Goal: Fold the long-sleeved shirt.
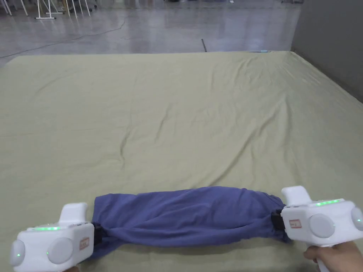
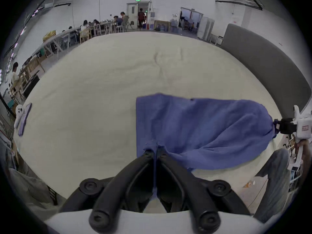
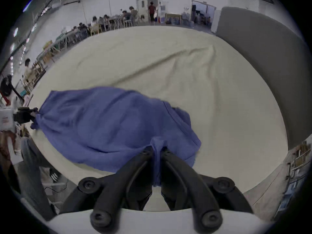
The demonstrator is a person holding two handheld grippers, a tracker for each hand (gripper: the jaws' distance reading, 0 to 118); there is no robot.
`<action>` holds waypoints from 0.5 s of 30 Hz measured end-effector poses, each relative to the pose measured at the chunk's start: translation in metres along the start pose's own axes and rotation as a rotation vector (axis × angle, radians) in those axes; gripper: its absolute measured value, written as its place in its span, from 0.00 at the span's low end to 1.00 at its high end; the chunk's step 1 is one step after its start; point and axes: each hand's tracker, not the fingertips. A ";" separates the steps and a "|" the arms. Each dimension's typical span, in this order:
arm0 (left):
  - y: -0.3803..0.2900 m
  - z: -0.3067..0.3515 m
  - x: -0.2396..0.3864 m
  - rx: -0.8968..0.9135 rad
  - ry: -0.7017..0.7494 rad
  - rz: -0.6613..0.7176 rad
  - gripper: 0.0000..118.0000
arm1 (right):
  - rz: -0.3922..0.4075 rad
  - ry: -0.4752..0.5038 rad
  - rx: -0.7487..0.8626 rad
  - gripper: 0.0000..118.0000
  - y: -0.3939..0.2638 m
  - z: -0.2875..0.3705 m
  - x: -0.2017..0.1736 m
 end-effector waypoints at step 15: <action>0.043 0.043 0.006 0.138 0.001 0.040 0.81 | -0.128 -0.021 0.188 0.87 0.043 0.077 -0.017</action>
